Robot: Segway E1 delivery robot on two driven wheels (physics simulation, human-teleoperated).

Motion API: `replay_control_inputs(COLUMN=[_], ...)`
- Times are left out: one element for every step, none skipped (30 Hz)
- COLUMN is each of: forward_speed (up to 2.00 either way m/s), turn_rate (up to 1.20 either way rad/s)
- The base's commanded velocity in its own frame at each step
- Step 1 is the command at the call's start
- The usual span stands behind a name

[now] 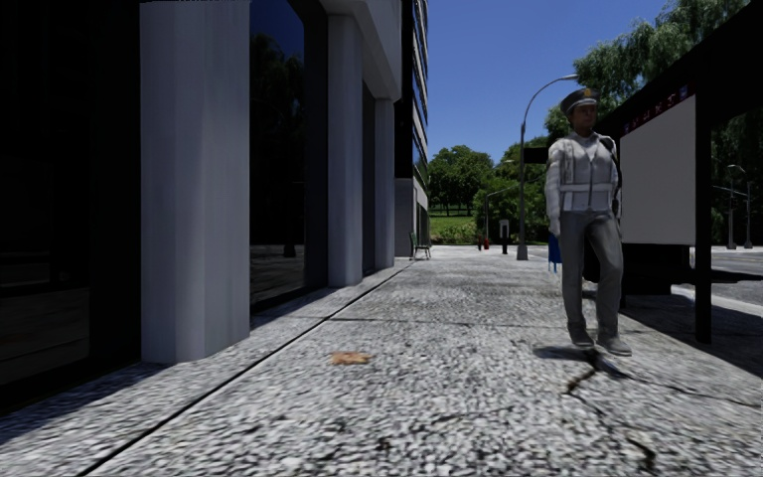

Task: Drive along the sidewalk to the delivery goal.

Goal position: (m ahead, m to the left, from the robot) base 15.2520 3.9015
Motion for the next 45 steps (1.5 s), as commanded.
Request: replay_control_inputs(forward_speed=[2.0,2.0,2.0,2.0,2.0,2.0,2.0,2.0,2.0,2.0,2.0,2.0,2.0,2.0,2.0,2.0,2.0,2.0,2.0,2.0,2.0,2.0,2.0,2.0,2.0,2.0,2.0,2.0,2.0,2.0,2.0,2.0,2.0,2.0,2.0,2.0,2.0,2.0,2.0,2.0,2.0,2.0,2.0,2.0,2.0], turn_rate=[-0.06,-0.08,-0.09,-0.1,-0.1,-0.12,-0.14,-0.16,-0.16,-0.19,-0.22,-0.31,-0.31,-0.38,-0.39,-0.39,-0.4,-0.4,-0.4,-0.4,-0.4,-0.4,-0.4,-0.4,-0.4,-0.4,-0.4,-0.4,-0.4,-0.4,-0.4,-0.4,-0.4,-0.4,-0.4,-0.4,0.0,0.0,0.0,0.0,0.0,0.0,0.0,0.0,0.0])
